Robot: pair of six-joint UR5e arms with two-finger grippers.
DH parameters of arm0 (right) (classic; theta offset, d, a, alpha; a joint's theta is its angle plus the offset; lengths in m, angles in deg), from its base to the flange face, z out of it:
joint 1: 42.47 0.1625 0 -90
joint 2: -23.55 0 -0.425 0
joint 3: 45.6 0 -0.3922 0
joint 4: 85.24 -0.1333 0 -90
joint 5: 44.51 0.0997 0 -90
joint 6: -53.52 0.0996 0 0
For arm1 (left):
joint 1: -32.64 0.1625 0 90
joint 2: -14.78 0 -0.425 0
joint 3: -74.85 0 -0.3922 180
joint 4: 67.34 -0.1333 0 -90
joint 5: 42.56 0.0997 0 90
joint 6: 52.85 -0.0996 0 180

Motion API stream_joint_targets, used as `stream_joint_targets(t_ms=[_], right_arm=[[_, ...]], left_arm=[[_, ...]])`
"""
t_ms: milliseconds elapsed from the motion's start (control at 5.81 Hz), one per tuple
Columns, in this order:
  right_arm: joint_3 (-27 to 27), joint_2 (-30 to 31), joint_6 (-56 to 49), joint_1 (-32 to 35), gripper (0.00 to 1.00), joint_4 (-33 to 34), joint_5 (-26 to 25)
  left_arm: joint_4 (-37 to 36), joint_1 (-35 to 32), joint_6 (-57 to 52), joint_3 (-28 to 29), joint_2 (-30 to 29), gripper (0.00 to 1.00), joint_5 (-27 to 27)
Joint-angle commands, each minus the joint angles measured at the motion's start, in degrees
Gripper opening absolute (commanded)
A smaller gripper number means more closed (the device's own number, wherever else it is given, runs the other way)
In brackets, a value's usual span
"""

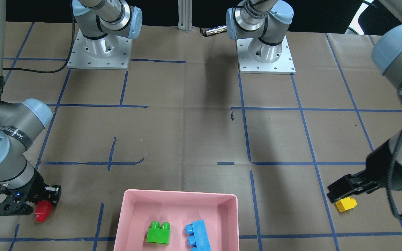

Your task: Put all blocks into box

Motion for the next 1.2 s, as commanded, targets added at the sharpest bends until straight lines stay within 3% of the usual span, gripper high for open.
stream_joint_targets(t_ms=[0, 344, 516, 689, 861, 1033], right_arm=[[0.0, 0.5, -0.1, -0.1, 0.04, -0.2, -0.1], [-0.3, 6.1, -0.2, 0.4, 0.03, -3.3, -0.4], [0.6, 12.2, -3.3, 1.5, 0.03, -7.7, -0.2], [1.1, 16.5, -6.3, 5.4, 0.03, -11.1, 1.2], [3.0, 16.8, -6.1, 12.4, 0.03, -10.1, 9.4], [5.8, 14.0, -6.2, 16.2, 0.03, -4.1, 16.9]], left_arm=[[-0.3, 11.1, -12.6, -4.4, 0.3, 0.99, 0.1], [-2.3, 12.5, -11.9, -6.6, -3.4, 0.99, 0.2], [-7.0, 12.8, -11.0, -10.6, -5.4, 0.99, 0.2], [-16.7, 12.7, -8.1, -16.8, -5.9, 0.99, 0.1], [-26.3, 12.5, -8.0, -22.9, -6.4, 0.99, 0.2], [-29.2, 12.6, -8.3, -25.6, -6.3, 0.99, 0.2]])
